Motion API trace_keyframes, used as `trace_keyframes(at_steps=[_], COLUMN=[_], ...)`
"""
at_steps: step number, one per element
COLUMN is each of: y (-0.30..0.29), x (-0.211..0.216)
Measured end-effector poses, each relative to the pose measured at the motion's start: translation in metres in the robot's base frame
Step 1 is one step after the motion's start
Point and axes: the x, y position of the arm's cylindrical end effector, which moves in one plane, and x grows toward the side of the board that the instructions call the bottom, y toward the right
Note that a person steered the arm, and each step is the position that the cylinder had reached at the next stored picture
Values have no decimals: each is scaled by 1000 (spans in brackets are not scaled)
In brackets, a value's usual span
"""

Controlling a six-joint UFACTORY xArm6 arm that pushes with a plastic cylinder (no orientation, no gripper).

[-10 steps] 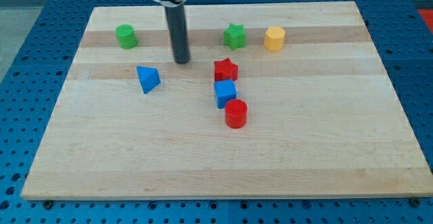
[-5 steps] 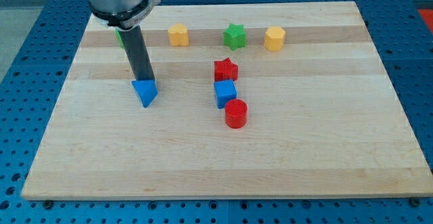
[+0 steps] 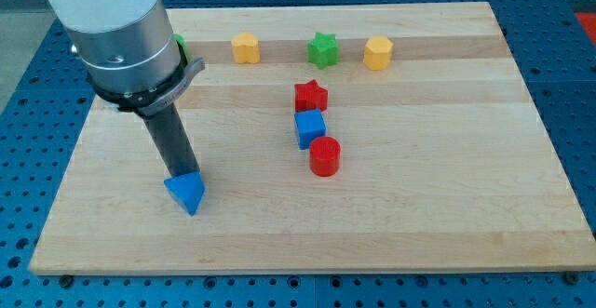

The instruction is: Slide blue triangle below red circle

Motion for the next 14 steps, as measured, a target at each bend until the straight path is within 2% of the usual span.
trace_keyframes(at_steps=[1, 2, 4, 6, 10, 14], y=[0, -41, -49, -7, -1, 66], x=[-2, -17, 25, 25, 31, 31])
